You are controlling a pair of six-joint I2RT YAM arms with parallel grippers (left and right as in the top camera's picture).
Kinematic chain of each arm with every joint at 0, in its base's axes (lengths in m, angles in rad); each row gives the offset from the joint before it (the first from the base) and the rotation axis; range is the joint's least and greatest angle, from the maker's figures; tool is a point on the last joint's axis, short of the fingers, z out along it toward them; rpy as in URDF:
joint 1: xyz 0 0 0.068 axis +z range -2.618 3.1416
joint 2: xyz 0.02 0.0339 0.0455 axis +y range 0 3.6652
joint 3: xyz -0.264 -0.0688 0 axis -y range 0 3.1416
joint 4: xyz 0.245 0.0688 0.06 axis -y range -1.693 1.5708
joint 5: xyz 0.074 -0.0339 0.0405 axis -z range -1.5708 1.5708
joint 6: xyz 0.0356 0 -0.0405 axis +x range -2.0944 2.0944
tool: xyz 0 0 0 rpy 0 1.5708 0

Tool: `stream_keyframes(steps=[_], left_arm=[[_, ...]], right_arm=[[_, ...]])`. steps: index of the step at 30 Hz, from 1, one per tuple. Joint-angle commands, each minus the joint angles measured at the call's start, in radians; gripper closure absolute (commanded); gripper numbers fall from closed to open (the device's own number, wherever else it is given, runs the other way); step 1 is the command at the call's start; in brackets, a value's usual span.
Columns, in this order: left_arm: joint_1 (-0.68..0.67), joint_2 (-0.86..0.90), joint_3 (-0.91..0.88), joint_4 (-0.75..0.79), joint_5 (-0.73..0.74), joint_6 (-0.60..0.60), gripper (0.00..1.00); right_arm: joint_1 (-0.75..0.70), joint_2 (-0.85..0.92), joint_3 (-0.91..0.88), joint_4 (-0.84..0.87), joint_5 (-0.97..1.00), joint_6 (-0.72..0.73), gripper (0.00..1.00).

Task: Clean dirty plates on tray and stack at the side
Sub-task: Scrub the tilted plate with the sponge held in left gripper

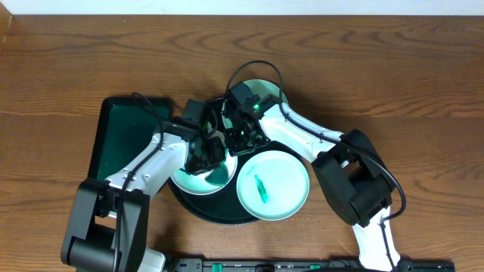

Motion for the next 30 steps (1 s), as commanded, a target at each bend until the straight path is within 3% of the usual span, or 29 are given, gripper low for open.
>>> stream_keyframes(steps=[1, 2, 4, 9, 11, 15, 18, 23, 26, 27, 30], left_arm=[[0.014, 0.016, -0.021, 0.047, -0.438, -0.06, 0.93], [0.013, 0.016, -0.021, 0.032, -0.528, -0.06, 0.93], [0.013, 0.016, -0.021, -0.025, -0.551, -0.061, 0.93], [0.013, 0.016, -0.021, -0.21, -0.466, -0.078, 0.93], [0.013, 0.016, -0.021, -0.24, -0.332, -0.039, 0.93], [0.013, 0.016, -0.021, -0.125, 0.198, 0.233, 0.93], [0.013, 0.016, -0.021, -0.03, 0.263, 0.233, 0.93], [0.014, 0.016, -0.021, 0.089, 0.01, 0.221, 0.93], [0.014, 0.016, -0.021, 0.065, -0.38, 0.117, 0.93], [0.014, 0.016, -0.021, 0.013, -0.497, 0.033, 0.93], [0.013, 0.016, -0.021, -0.096, -0.57, -0.093, 0.93]], right_arm=[[0.0, 0.017, -0.006, -0.012, -0.06, 0.006, 0.99], [0.0, 0.017, -0.006, -0.011, -0.06, 0.006, 0.99], [0.0, 0.017, -0.006, -0.011, -0.06, 0.006, 0.99], [0.0, 0.018, -0.006, -0.009, -0.06, 0.005, 0.99], [0.0, 0.018, -0.006, -0.009, -0.06, 0.005, 0.99], [0.0, 0.018, -0.006, -0.008, -0.06, 0.005, 0.99], [0.0, 0.018, -0.006, -0.007, -0.06, 0.005, 0.99], [0.0, 0.017, -0.006, -0.008, -0.06, 0.006, 0.99], [0.0, 0.017, -0.006, -0.004, -0.06, 0.005, 0.99], [0.0, 0.017, -0.006, -0.003, -0.06, 0.006, 0.99], [0.0, 0.017, -0.006, 0.0, -0.06, 0.005, 0.99]])
